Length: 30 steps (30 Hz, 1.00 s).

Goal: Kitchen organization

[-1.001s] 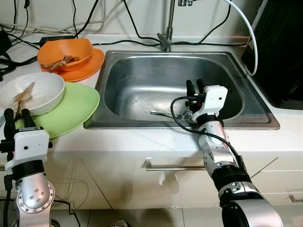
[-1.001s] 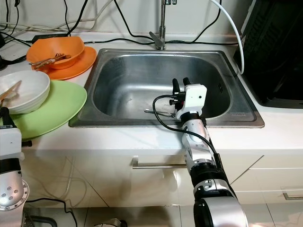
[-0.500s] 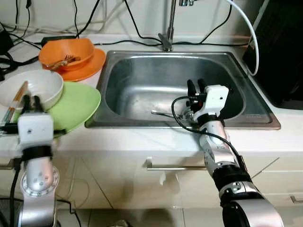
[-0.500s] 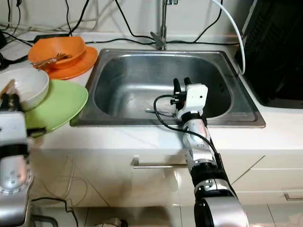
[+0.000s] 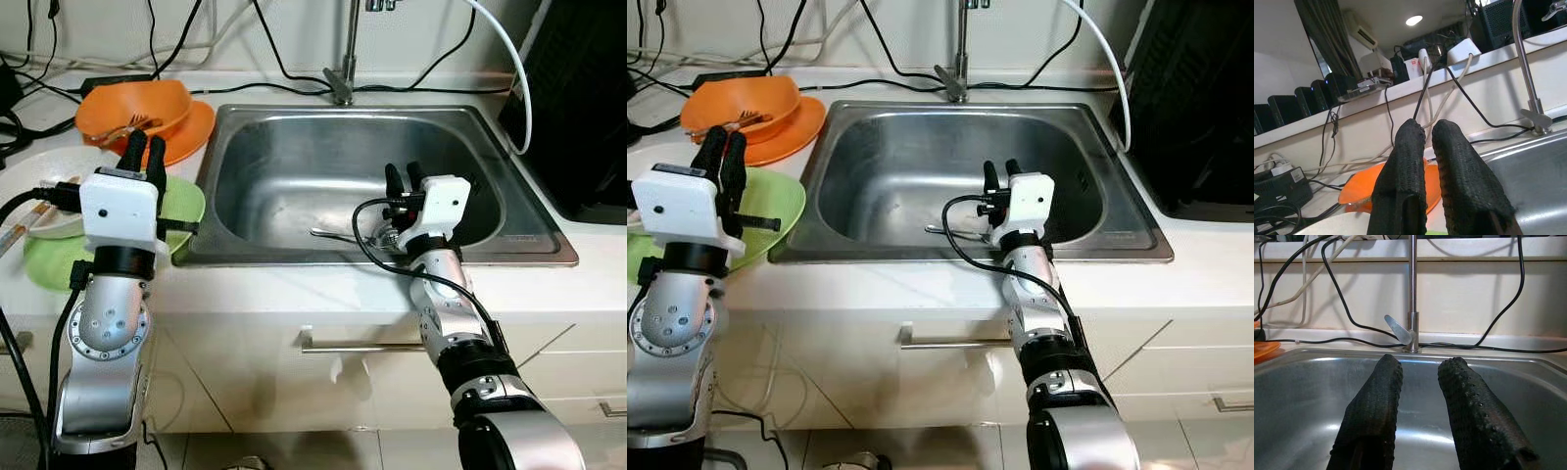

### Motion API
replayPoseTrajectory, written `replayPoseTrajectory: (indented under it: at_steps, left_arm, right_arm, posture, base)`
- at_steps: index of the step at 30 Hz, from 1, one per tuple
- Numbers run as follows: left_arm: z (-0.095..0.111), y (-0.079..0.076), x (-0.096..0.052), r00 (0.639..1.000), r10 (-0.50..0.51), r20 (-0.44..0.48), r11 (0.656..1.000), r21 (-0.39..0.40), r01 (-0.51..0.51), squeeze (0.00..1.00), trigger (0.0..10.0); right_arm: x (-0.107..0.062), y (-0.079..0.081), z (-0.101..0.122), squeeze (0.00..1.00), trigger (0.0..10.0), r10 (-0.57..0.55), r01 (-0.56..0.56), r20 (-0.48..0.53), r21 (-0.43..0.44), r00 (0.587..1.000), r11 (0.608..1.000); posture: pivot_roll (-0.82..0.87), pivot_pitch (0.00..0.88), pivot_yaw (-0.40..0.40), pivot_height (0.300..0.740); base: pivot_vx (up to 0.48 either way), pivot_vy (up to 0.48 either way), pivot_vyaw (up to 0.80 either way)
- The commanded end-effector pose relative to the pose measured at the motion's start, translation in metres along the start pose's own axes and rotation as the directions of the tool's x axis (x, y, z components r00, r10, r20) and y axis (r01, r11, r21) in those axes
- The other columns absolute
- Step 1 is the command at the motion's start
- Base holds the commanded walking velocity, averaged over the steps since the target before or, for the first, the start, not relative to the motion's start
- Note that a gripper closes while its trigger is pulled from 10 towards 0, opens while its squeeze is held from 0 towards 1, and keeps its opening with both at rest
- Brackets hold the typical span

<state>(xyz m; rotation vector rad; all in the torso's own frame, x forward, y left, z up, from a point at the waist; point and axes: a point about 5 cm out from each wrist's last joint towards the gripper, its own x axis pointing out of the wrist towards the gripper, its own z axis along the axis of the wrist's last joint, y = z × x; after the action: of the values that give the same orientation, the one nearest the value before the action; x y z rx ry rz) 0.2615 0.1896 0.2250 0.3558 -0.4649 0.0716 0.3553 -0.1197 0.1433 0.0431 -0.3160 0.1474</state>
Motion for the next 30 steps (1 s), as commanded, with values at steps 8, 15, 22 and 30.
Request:
replayPoseTrajectory:
  at_steps: [8, 15, 22, 30]
  left_arm:
    - [0.006, 0.013, -0.007, 0.997, 0.018, 0.075, 0.931, 0.361, -0.044, 0.0, 10.0]
    - [-0.014, 0.012, -0.029, 0.997, -0.065, 0.034, 0.86, 0.509, 0.039, 0.0, 10.0]
    - [-0.03, 0.024, -0.041, 1.0, -0.02, -0.01, 0.84, 0.543, 0.022, 0.0, 10.0]
    - [-0.029, 0.031, -0.041, 0.999, -0.037, -0.011, 0.824, 0.566, 0.037, 1.0, 10.0]
  right_arm:
    - [-0.01, -0.003, -0.017, 0.0, 10.0, -0.026, 0.027, -0.083, 0.017, 0.996, 0.999]
    - [-0.01, -0.002, -0.018, 0.0, 10.0, -0.025, 0.027, -0.084, 0.02, 0.996, 0.999]
    - [-0.011, -0.003, -0.019, 0.0, 10.0, -0.025, 0.027, -0.087, 0.018, 0.996, 0.999]
    - [-0.01, -0.002, -0.019, 0.0, 10.0, -0.019, 0.021, -0.09, 0.019, 0.996, 1.0]
  posture:
    - [0.28, 0.047, 0.042, 0.74]
    - [0.28, 0.048, 0.044, 0.74]
    - [0.28, 0.051, 0.04, 0.74]
    - [0.29, 0.053, 0.035, 0.74]
  base:
    - [0.0, 0.0, 0.0]
    - [0.0, 0.0, 0.0]
    - [0.0, 0.0, 0.0]
    - [0.0, 0.0, 0.0]
